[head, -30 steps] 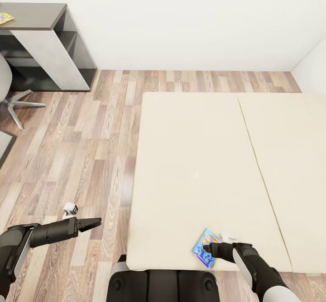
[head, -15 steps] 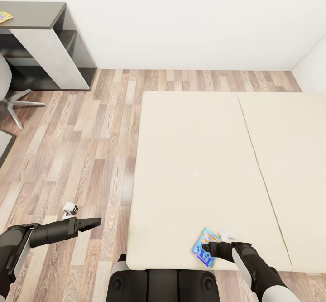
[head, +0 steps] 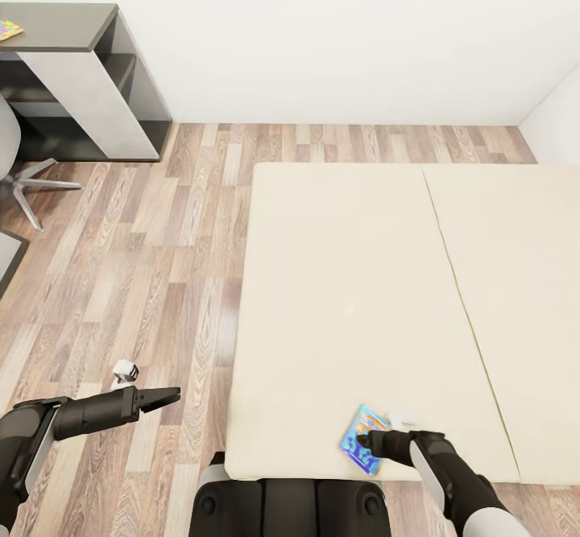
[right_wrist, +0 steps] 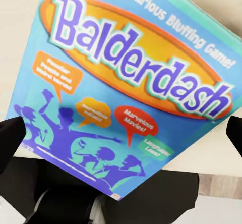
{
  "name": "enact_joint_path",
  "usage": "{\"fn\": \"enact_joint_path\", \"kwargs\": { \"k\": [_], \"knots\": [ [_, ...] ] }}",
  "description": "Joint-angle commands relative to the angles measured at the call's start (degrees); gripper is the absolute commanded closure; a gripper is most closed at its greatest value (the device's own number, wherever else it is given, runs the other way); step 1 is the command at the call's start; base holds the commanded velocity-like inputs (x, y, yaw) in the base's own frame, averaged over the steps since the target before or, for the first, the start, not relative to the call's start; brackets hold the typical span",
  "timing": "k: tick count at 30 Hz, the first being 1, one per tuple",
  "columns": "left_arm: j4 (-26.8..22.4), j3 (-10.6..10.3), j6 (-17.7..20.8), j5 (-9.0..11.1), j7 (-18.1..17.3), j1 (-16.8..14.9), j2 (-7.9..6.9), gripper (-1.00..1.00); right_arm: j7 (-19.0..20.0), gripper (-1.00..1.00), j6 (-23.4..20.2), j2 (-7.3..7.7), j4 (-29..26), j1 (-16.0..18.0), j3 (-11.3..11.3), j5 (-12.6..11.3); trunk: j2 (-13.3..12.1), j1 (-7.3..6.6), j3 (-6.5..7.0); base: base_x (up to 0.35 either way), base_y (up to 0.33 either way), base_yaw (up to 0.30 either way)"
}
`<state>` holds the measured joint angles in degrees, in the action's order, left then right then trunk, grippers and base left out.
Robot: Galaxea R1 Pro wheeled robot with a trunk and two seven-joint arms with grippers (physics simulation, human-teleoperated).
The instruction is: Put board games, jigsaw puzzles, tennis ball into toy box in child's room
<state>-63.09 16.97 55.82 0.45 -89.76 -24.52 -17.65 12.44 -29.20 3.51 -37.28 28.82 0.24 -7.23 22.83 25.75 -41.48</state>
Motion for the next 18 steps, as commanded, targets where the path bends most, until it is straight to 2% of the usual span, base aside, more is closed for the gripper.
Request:
{"fn": "enact_joint_path", "kwargs": {
  "k": [1,8,18],
  "knots": [
    [0.0,0.0,0.6,-0.1,-0.2,0.0,-0.01,-1.0,0.0,-1.0,-0.3,-0.19,-0.1,0.0,0.0,-0.5,0.1,0.03,-0.06,0.0,0.0,0.0],
    [0.0,0.0,0.6,-0.1,-0.2,0.0,-0.01,-1.0,0.0,-1.0,-0.4,-1.48,-0.1,0.7,0.0,-0.5,0.1,0.03,-0.06,0.0,0.0,0.0],
    [0.0,0.0,0.6,-0.1,-0.2,0.0,-0.01,-1.0,0.1,-1.0,-0.5,-2.25,-0.2,1.6,0.0,-0.5,0.1,0.03,-0.06,0.0,0.0,0.0]
  ]
}}
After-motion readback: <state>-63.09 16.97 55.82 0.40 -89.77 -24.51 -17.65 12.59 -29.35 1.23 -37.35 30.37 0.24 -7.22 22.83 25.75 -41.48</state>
